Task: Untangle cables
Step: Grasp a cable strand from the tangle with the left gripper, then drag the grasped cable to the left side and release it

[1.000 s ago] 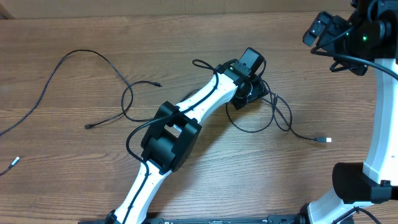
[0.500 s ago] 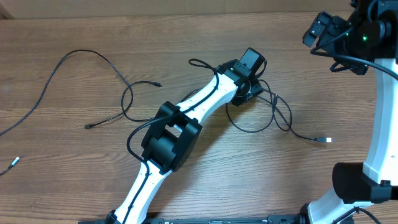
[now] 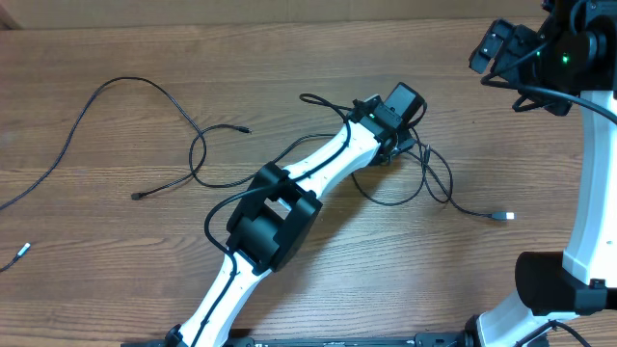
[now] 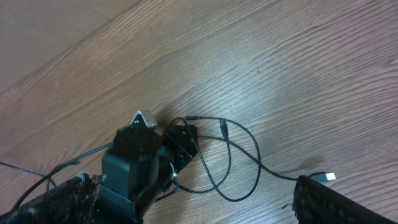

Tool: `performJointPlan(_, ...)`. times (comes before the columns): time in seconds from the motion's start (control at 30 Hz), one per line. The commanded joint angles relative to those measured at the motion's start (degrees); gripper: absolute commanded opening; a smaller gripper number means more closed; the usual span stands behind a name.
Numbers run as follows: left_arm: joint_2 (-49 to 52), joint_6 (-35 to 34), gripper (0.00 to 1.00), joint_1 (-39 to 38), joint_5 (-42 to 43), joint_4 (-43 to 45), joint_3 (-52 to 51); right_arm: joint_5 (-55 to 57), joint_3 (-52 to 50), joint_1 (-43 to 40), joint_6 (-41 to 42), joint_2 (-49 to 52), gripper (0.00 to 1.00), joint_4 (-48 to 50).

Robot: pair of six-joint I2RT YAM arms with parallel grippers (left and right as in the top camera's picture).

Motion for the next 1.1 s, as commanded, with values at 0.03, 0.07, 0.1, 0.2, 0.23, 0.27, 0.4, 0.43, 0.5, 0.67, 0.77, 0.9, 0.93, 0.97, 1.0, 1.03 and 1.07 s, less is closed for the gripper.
performJointPlan(0.03,4.0,0.7,0.48,-0.7,-1.2,-1.8,-0.3,0.8,-0.1,0.1,-0.8,0.1,1.00,0.1)
performJointPlan(0.07,4.0,0.7,0.45,-0.7,-1.2,-2.3,-0.3,0.8,-0.1,0.1,-0.9,0.1,1.00,0.1)
performJointPlan(0.1,4.0,0.8,0.35,-0.7,-1.2,-2.7,-0.3,0.8,-0.1,0.1,-0.9,0.1,1.00,0.1)
performJointPlan(0.2,4.0,3.7,0.04,-0.2,-1.1,-2.8,-0.3,0.8,-0.1,0.1,-0.8,0.1,1.00,0.1)
performJointPlan(0.23,4.0,5.2,0.04,0.0,-1.1,-3.0,-0.3,0.8,-0.1,0.1,-0.8,0.1,1.00,0.1)
performJointPlan(0.27,4.0,7.3,0.04,0.2,-0.5,-3.3,-0.3,0.8,-0.1,0.1,-0.8,0.1,1.00,0.1)
performJointPlan(0.4,3.3,12.5,0.04,1.3,-0.1,-5.0,-0.2,0.8,-0.1,0.1,-0.8,0.1,1.00,0.1)
performJointPlan(0.43,2.8,15.1,0.04,1.9,-0.1,-5.6,-0.2,0.8,-0.1,0.1,-0.9,0.1,1.00,0.1)
performJointPlan(0.5,1.7,19.3,0.04,2.8,-0.1,-6.5,-0.2,0.8,-0.1,0.1,-0.9,0.1,1.00,0.1)
performJointPlan(0.67,-4.9,30.9,0.04,6.0,0.0,-10.7,-0.2,0.7,-0.1,0.1,-1.0,0.1,1.00,0.1)
performJointPlan(0.77,-11.7,36.1,0.04,7.8,0.1,-12.9,-0.2,0.7,-0.1,0.1,-1.0,0.1,1.00,0.1)
performJointPlan(0.9,-22.9,42.5,0.04,9.4,0.3,-13.6,-0.2,0.8,-0.1,0.1,-1.0,0.1,1.00,0.1)
performJointPlan(0.93,-25.6,42.9,0.04,9.7,0.3,-13.5,-0.2,0.8,-0.1,0.1,-1.0,0.1,1.00,0.1)
performJointPlan(0.97,-28.6,43.1,0.04,10.1,0.2,-13.3,-0.2,0.8,-0.1,0.1,-1.0,0.1,1.00,0.1)
performJointPlan(1.0,-32.0,44.0,0.04,10.6,0.3,-13.0,-0.2,0.8,-0.1,0.1,-1.0,0.1,1.00,0.1)
performJointPlan(1.03,-34.9,44.9,0.04,11.0,0.1,-12.8,-0.2,0.8,-0.1,0.1,-1.0,0.1,1.00,0.1)
performJointPlan(1.07,-37.0,45.5,0.04,11.4,-0.3,-12.7,-0.2,0.7,-0.1,0.1,-1.0,0.1,1.00,0.1)
